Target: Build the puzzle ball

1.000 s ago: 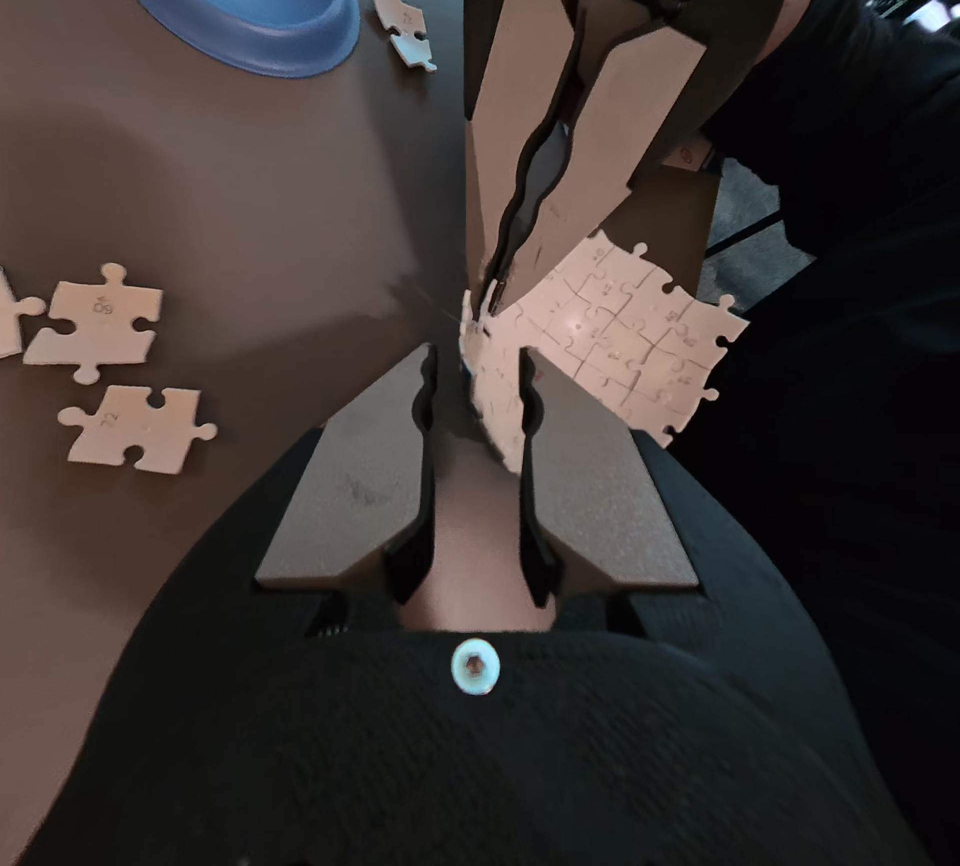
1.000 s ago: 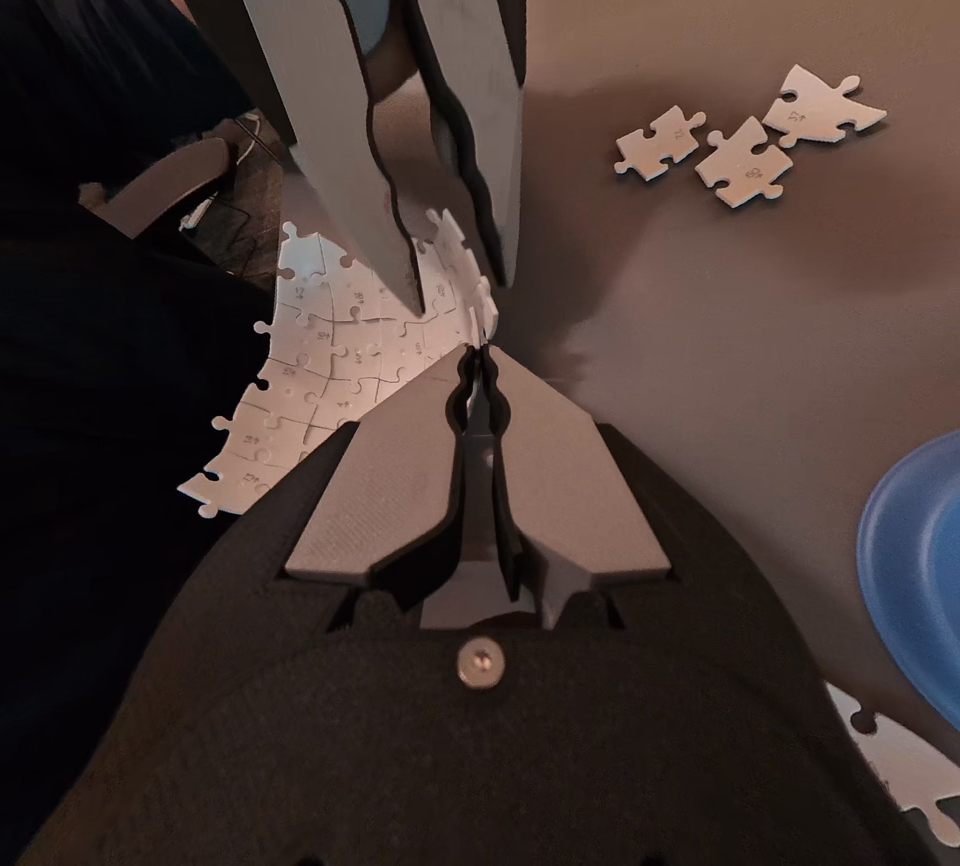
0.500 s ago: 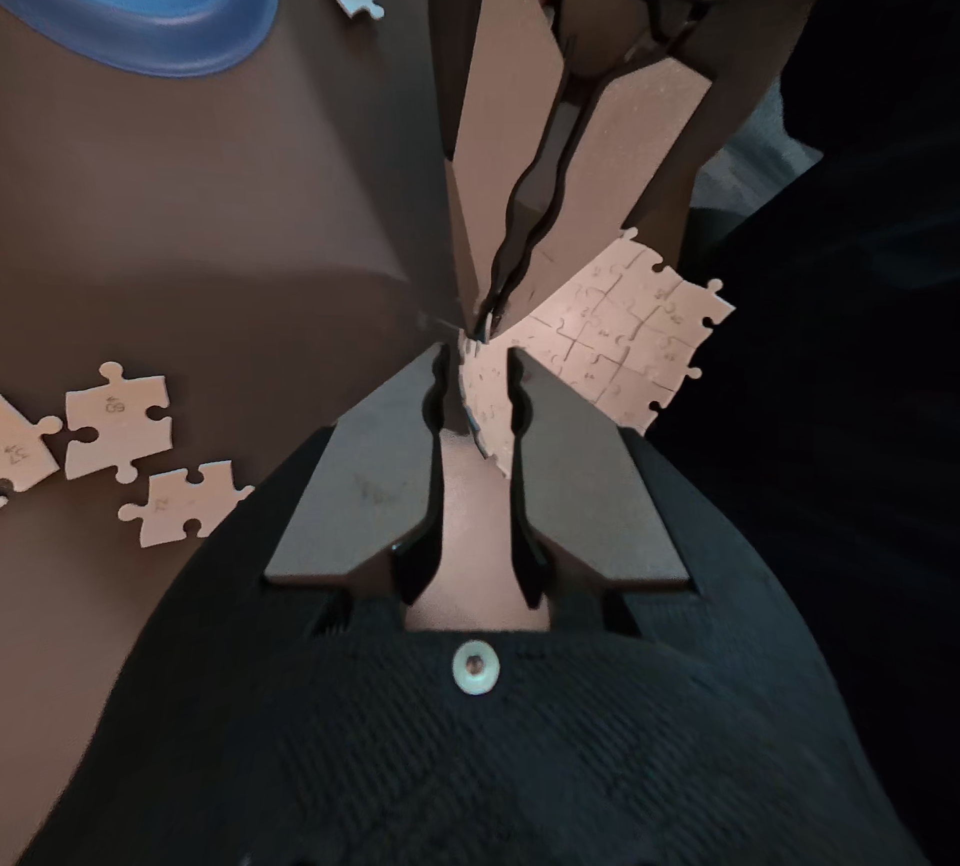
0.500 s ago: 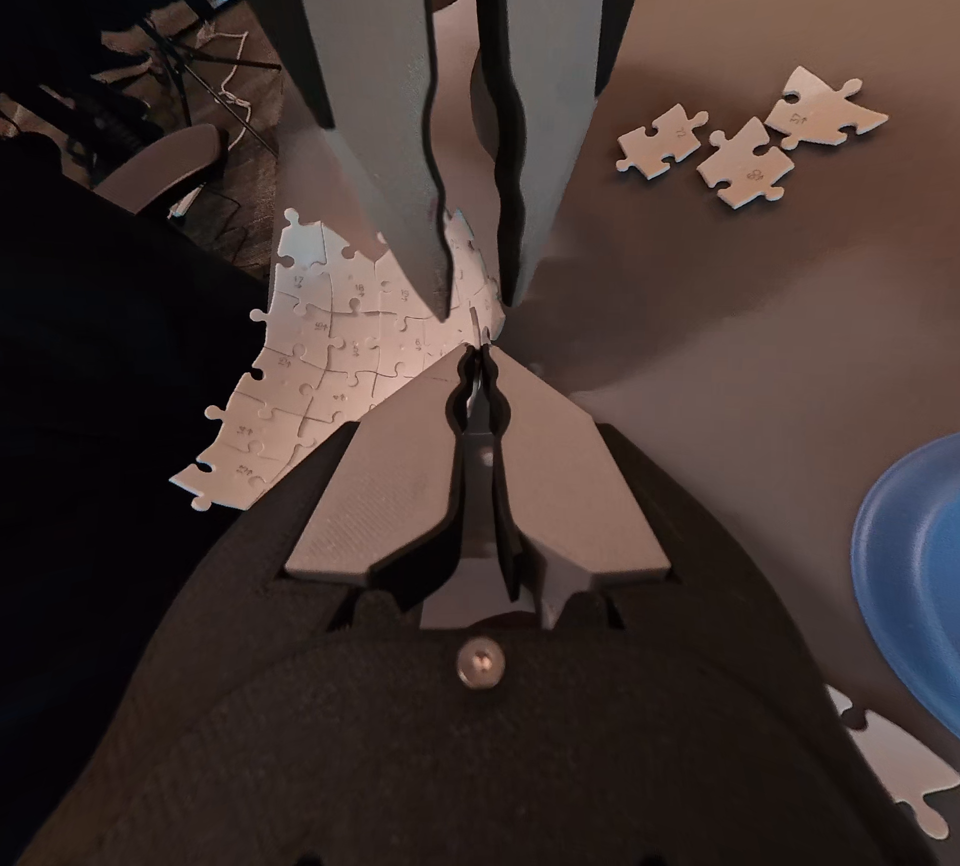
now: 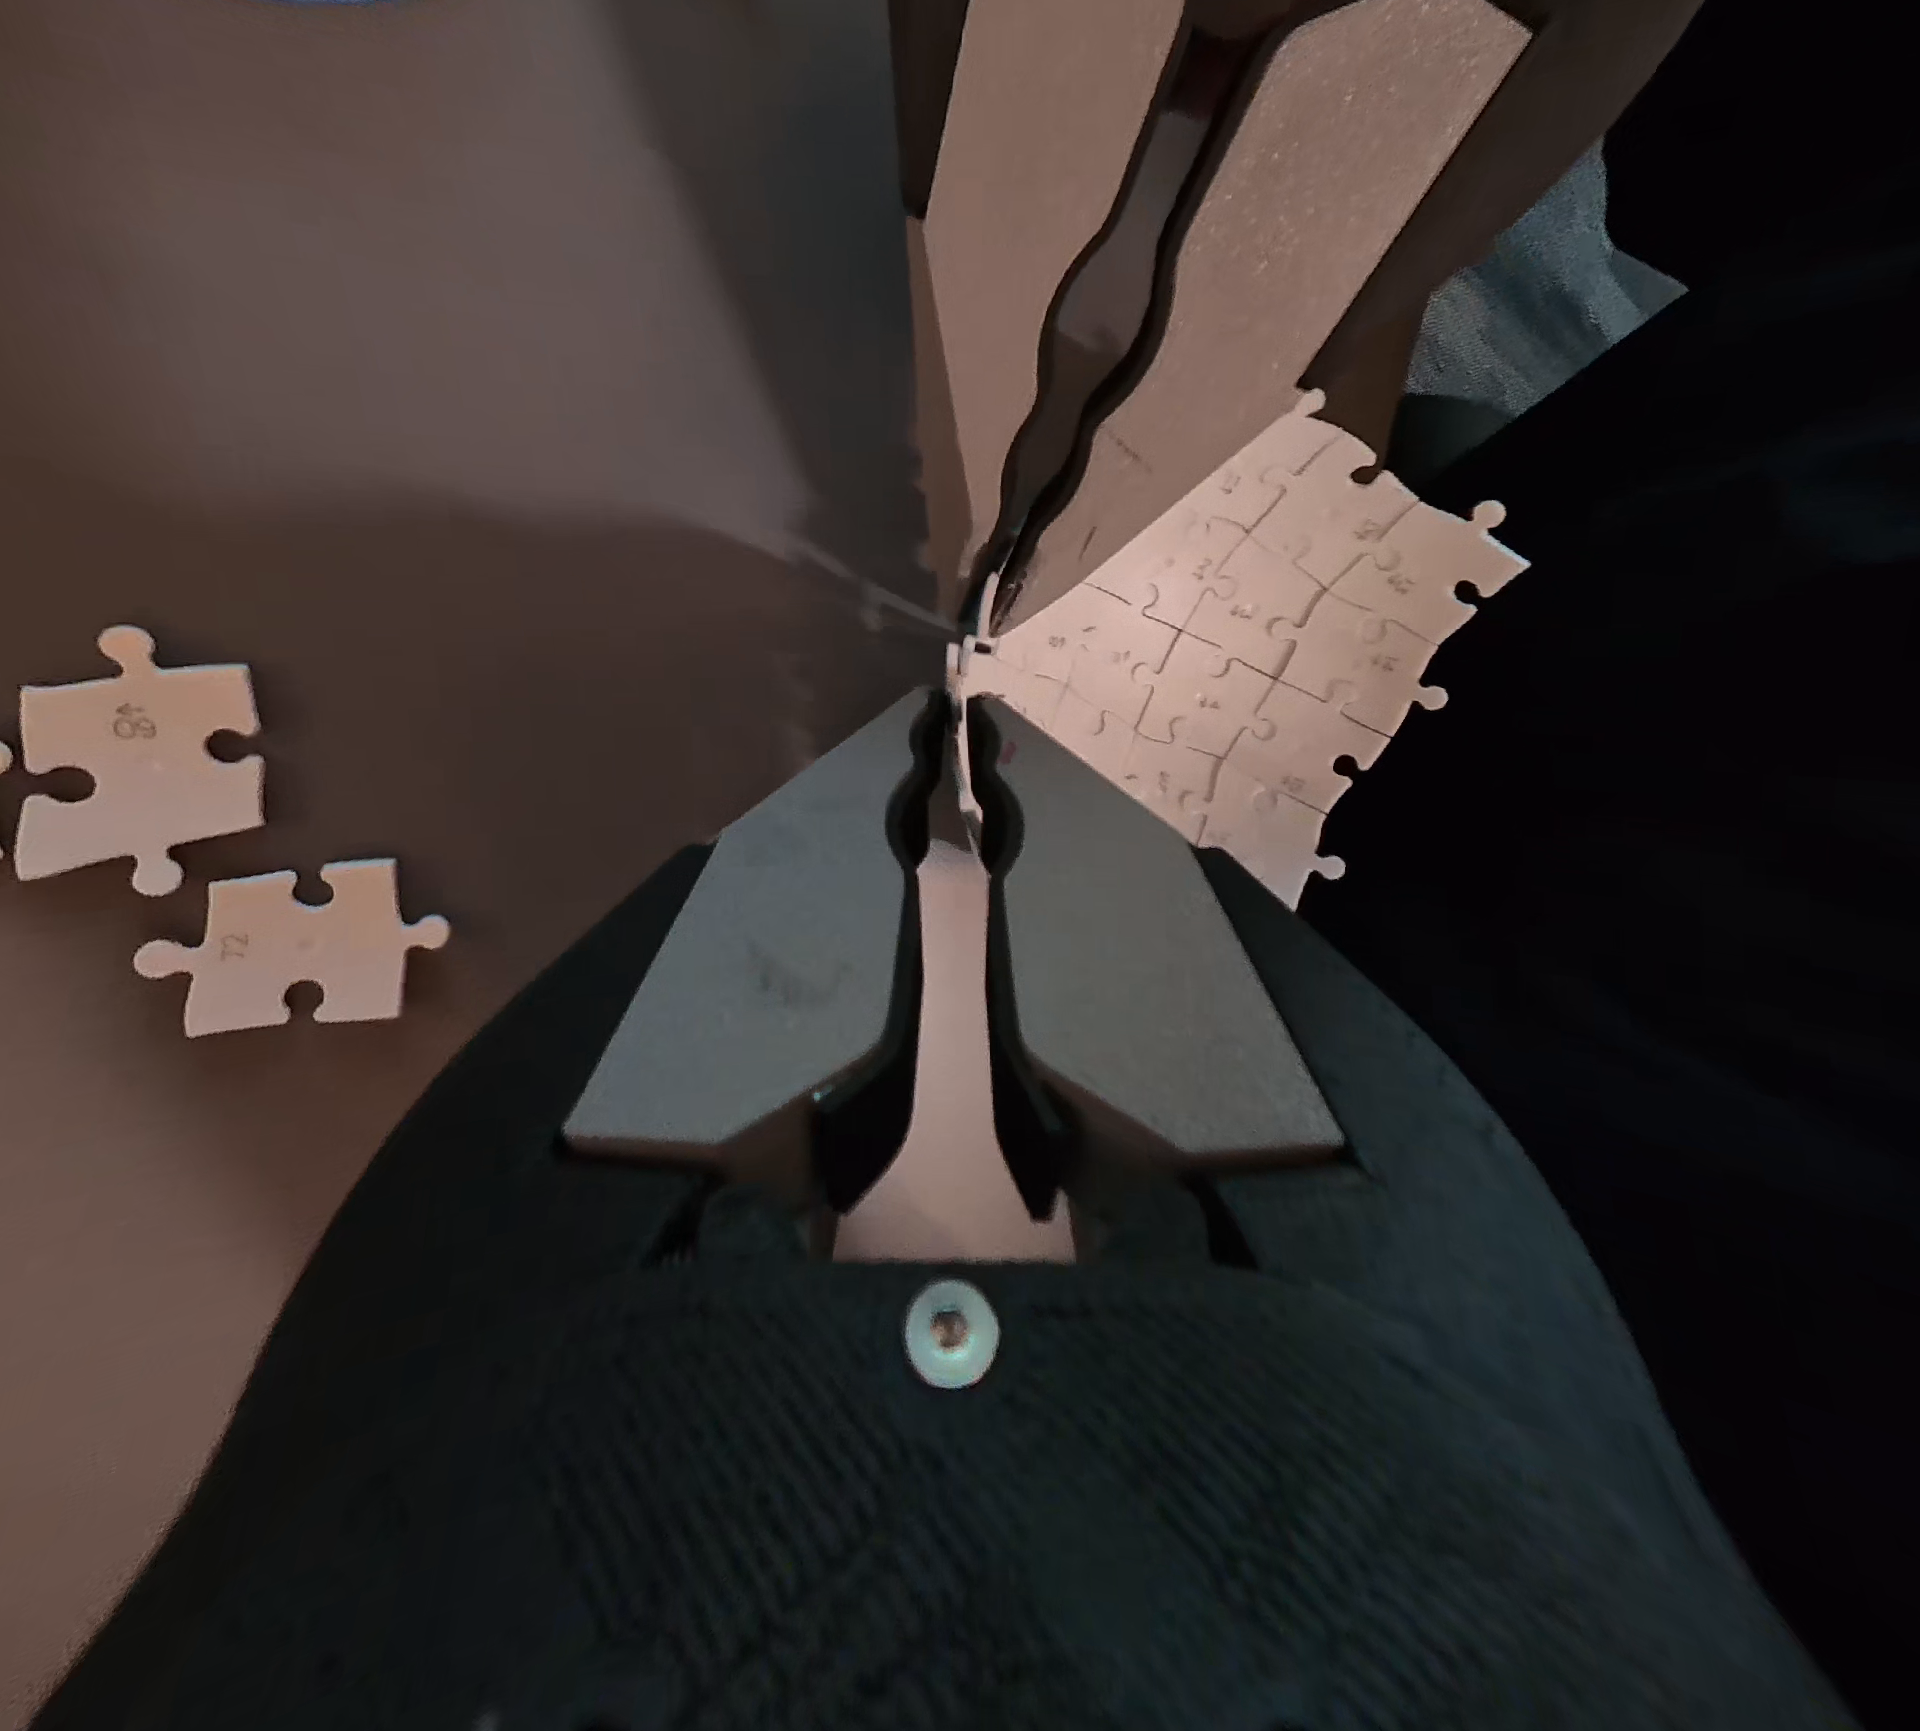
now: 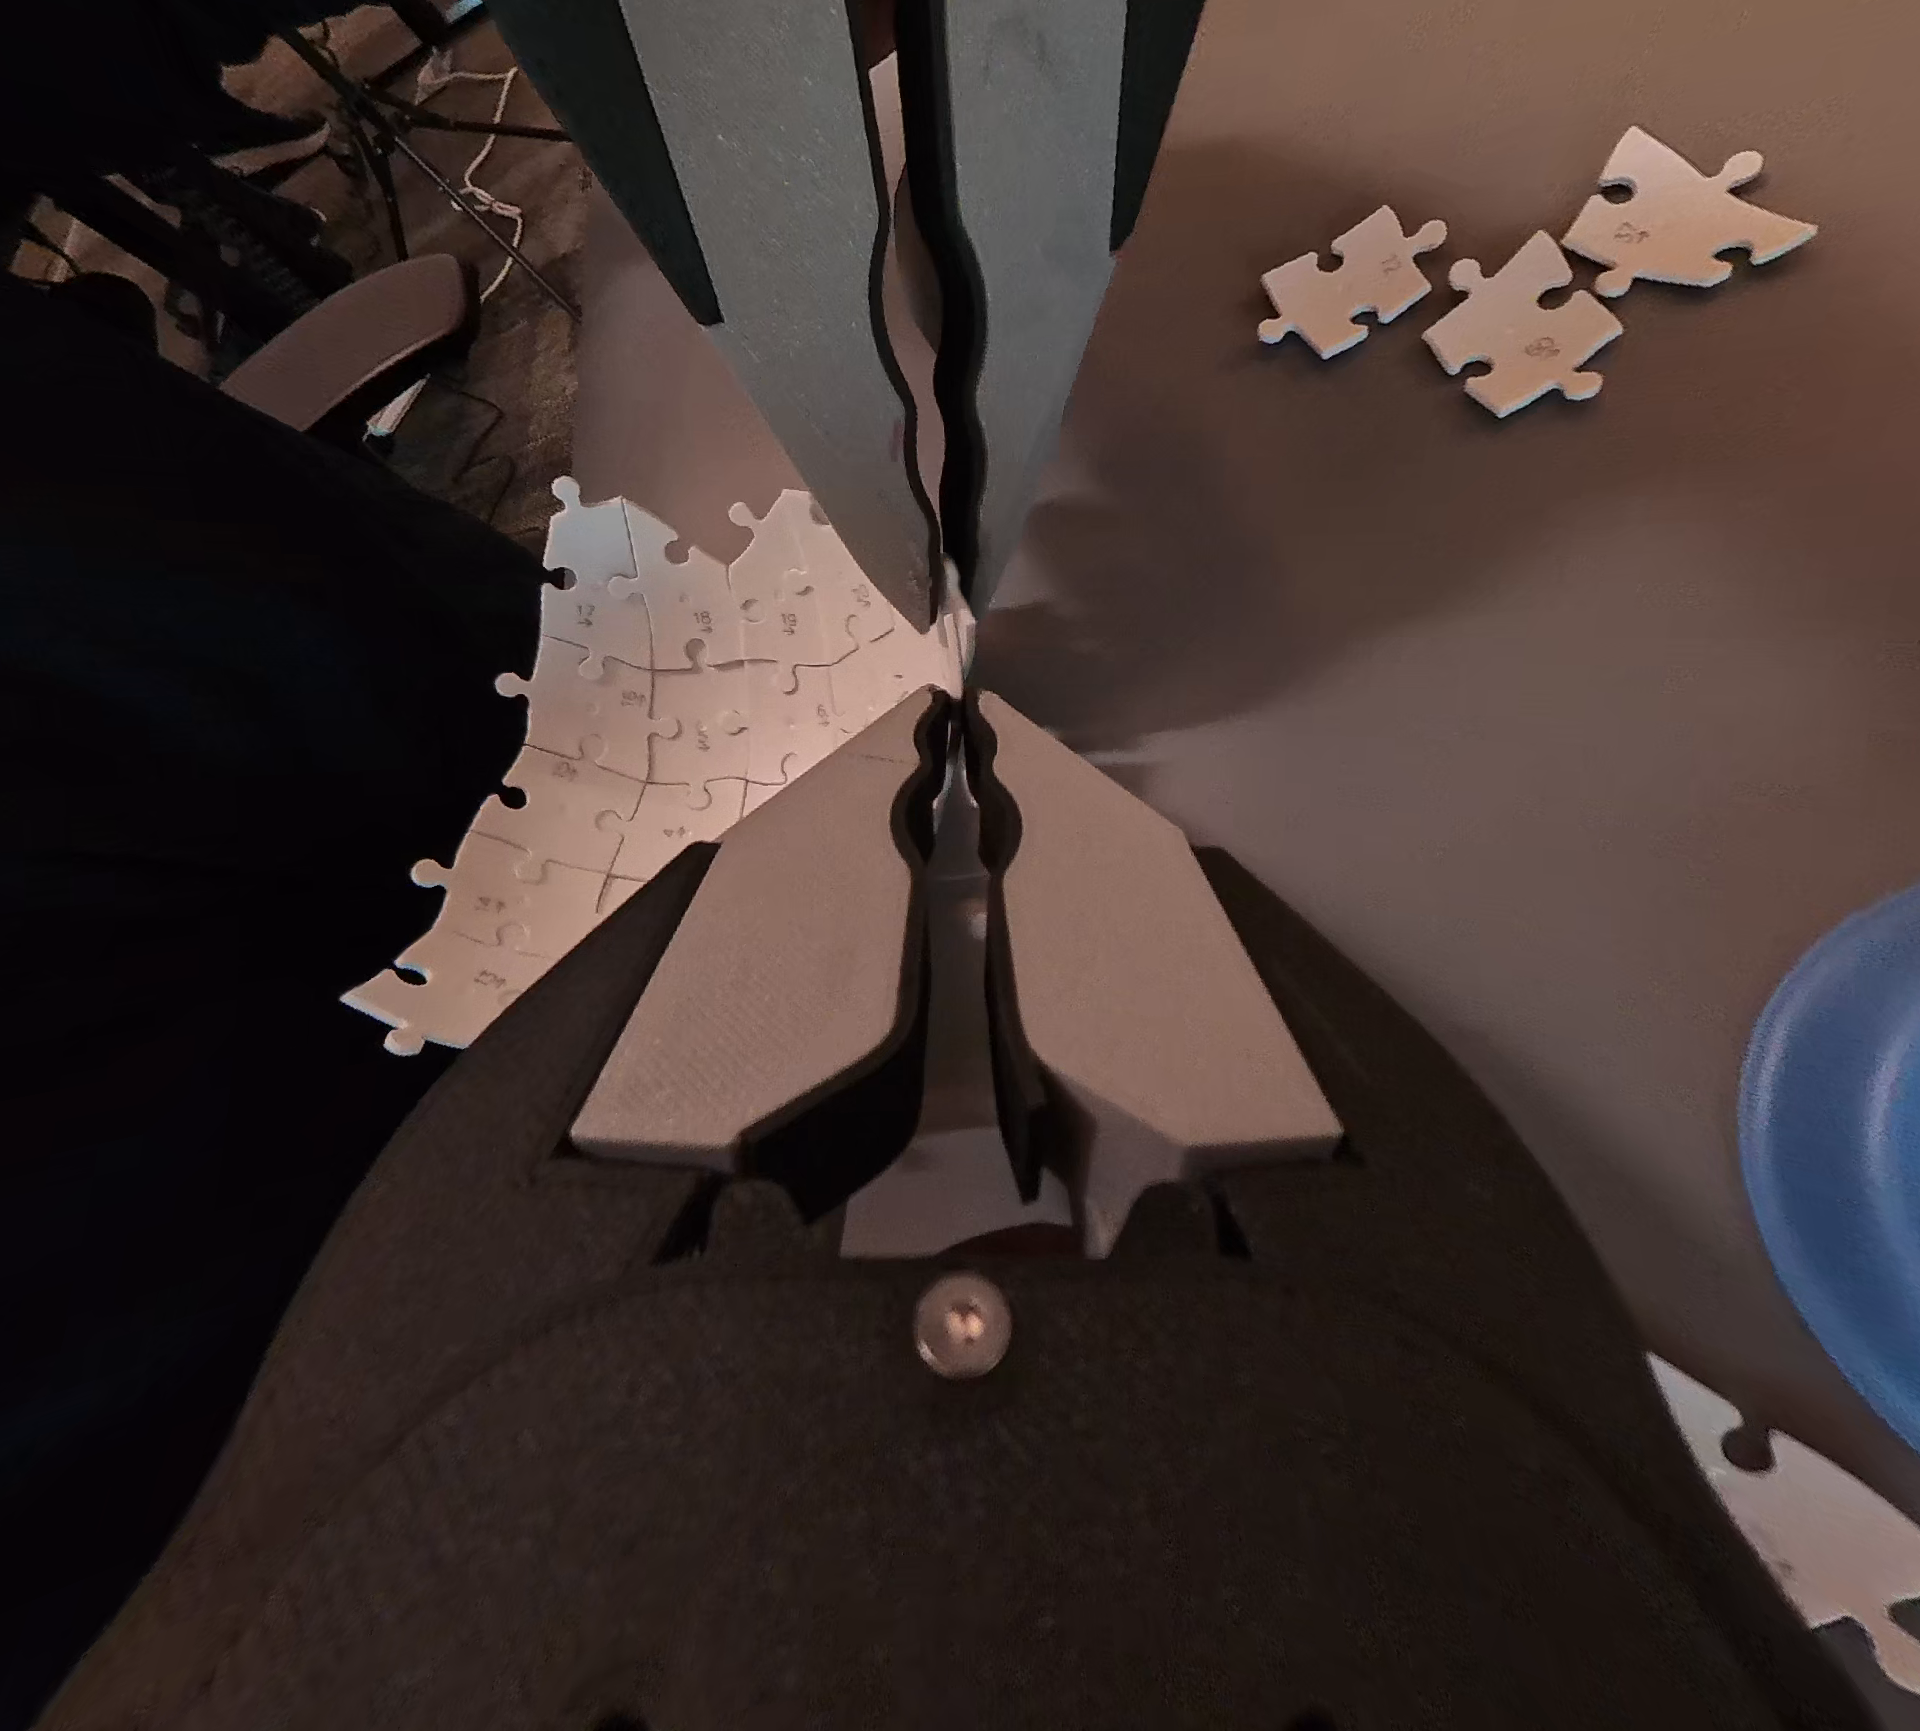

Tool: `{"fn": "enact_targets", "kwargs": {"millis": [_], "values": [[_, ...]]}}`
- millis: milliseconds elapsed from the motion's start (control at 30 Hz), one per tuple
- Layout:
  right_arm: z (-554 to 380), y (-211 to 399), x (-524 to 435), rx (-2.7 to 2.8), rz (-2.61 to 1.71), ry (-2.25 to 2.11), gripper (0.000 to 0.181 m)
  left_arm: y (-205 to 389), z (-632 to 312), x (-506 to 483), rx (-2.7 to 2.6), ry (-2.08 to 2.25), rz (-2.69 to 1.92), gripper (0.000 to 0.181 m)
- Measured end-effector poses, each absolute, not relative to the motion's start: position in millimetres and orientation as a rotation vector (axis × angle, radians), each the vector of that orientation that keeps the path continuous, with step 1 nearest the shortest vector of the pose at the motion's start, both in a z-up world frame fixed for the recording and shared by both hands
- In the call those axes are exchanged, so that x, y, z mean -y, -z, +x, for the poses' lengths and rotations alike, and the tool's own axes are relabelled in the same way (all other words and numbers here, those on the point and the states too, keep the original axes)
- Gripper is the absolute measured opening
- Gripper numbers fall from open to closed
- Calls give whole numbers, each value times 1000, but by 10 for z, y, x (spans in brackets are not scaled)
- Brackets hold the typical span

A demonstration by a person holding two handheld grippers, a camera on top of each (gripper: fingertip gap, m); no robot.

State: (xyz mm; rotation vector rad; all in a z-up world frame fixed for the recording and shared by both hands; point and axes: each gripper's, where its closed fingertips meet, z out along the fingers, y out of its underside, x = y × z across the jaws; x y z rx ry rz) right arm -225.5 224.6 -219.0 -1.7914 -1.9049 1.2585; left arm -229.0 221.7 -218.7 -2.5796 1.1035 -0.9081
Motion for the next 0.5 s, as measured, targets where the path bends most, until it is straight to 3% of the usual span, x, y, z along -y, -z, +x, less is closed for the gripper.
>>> {"fn": "enact_targets", "kwargs": {"millis": [500], "values": [[-2251, 2193, -2160, 1932, -1833, -1254, 0, 2201, -2307, -2133, -933, 910, -2552, 0]]}}
